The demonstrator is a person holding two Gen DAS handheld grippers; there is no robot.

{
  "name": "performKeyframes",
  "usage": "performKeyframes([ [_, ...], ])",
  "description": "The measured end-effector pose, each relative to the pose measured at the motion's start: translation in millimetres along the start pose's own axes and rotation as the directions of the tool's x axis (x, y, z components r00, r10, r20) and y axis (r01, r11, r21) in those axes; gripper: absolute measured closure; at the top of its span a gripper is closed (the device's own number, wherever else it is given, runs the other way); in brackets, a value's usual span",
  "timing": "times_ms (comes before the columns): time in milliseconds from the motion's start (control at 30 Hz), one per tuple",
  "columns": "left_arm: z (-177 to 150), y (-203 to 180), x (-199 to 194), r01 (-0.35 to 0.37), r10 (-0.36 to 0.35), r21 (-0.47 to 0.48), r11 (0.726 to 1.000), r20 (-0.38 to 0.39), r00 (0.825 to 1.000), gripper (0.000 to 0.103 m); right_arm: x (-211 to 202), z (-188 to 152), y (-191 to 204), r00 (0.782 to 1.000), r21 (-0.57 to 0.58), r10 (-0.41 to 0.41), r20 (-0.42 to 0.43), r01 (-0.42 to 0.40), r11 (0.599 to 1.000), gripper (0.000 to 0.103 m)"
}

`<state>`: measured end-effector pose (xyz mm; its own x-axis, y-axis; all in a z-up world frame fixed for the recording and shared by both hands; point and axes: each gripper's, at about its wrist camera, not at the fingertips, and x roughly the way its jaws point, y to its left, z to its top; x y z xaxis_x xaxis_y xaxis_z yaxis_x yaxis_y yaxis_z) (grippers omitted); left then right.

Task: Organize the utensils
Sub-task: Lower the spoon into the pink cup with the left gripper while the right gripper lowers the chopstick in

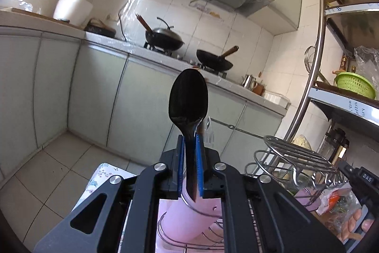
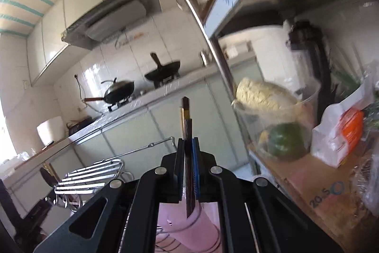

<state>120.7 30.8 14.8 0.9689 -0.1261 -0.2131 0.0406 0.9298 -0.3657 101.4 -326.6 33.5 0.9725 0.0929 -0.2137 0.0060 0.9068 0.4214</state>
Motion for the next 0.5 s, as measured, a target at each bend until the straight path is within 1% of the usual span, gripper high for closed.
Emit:
performKeyframes([
  [33,1.5,1.5,4.0,0.002,-0.003,-0.002,1.0,-0.018,1.0,0.094,13.5,6.0,0.0,0.998,-0.003,0.013,-0.068,-0.014,1.0,0.097],
  [67,4.0,3.9,9.7,0.005,-0.005,-0.011,1.0,-0.041,0.999,0.094,24.0,10.5,-1.3,0.994,0.008,0.025,-0.11,-0.024,1.0,0.097],
  [133,7.2,8.1,19.0,0.027,-0.029,-0.029,0.999,-0.083,0.996,0.094,40.0,16.8,-0.4,0.983,0.003,0.039,-0.177,-0.039,0.999,0.097],
  [200,8.1,8.2,23.0,0.038,-0.04,-0.03,0.999,-0.102,0.994,0.094,50.8,18.2,0.3,0.976,-0.011,0.031,-0.216,-0.034,0.999,0.097],
  [233,7.5,7.4,25.3,0.043,-0.046,-0.027,0.999,-0.122,0.991,0.094,53.7,17.0,0.6,0.973,-0.015,0.039,-0.226,-0.044,0.999,0.097],
  [333,2.0,7.9,24.4,0.049,-0.055,-0.045,0.998,-0.162,0.985,0.095,50.0,9.7,6.3,0.973,-0.057,0.023,-0.229,-0.037,0.998,0.097],
  [400,0.2,7.6,22.0,0.046,-0.053,-0.044,0.998,-0.173,0.983,0.095,47.4,2.7,7.5,0.97,-0.065,0.019,-0.241,-0.036,0.997,0.097],
  [500,-3.6,6.9,21.3,0.036,-0.037,-0.009,0.999,-0.178,0.983,0.094,44.6,0.3,5.9,0.971,-0.061,0.018,-0.24,-0.034,0.998,0.097],
])
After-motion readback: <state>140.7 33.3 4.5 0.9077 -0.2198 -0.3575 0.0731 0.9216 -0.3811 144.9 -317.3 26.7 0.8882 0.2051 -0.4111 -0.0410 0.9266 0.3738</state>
